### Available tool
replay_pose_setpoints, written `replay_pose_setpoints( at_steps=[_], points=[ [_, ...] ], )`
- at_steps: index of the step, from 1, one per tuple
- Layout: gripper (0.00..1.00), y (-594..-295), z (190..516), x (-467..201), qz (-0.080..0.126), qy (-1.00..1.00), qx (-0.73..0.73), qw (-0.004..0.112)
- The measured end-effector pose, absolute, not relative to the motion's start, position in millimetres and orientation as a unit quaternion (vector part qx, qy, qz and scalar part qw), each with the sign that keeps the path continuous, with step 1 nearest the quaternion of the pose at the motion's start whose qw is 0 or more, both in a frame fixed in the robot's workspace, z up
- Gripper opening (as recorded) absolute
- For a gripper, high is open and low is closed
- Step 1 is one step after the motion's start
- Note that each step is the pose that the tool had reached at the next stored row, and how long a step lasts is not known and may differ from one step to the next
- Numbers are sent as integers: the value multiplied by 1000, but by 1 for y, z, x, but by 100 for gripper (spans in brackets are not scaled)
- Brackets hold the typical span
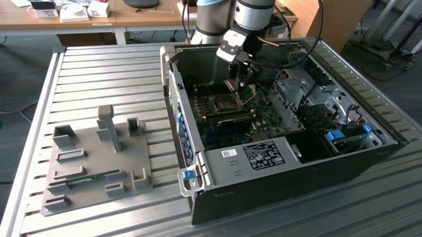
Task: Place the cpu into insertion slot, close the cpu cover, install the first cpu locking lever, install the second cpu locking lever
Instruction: 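Place the cpu into insertion slot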
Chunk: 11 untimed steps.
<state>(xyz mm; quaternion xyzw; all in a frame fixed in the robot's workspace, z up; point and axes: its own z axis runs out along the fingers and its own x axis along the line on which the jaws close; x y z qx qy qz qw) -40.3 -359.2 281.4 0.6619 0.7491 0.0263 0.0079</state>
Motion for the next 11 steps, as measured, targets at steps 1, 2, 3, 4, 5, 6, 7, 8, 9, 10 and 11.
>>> replay_pose_setpoints(
  at_steps=[1, 2, 3, 4, 5, 6, 7, 8, 9, 10, 11],
  points=[
    [54, -359, 281, -40, 26, 749, 662, 8],
    [54, -359, 281, -40, 26, 748, 663, 8],
    [54, -359, 281, -40, 26, 746, 666, 8],
    [54, -359, 281, -40, 26, 742, 670, 8],
    [54, -359, 281, -40, 26, 737, 675, 8],
    [54, -359, 281, -40, 26, 733, 680, 9],
    [54, -359, 280, -40, 26, 727, 686, 9],
    [54, -359, 280, -40, 26, 722, 691, 9],
    [54, -359, 280, -40, 26, 718, 696, 9],
    [54, -359, 280, -40, 26, 715, 699, 9],
    [54, -359, 280, -40, 26, 714, 699, 9]
  ],
)
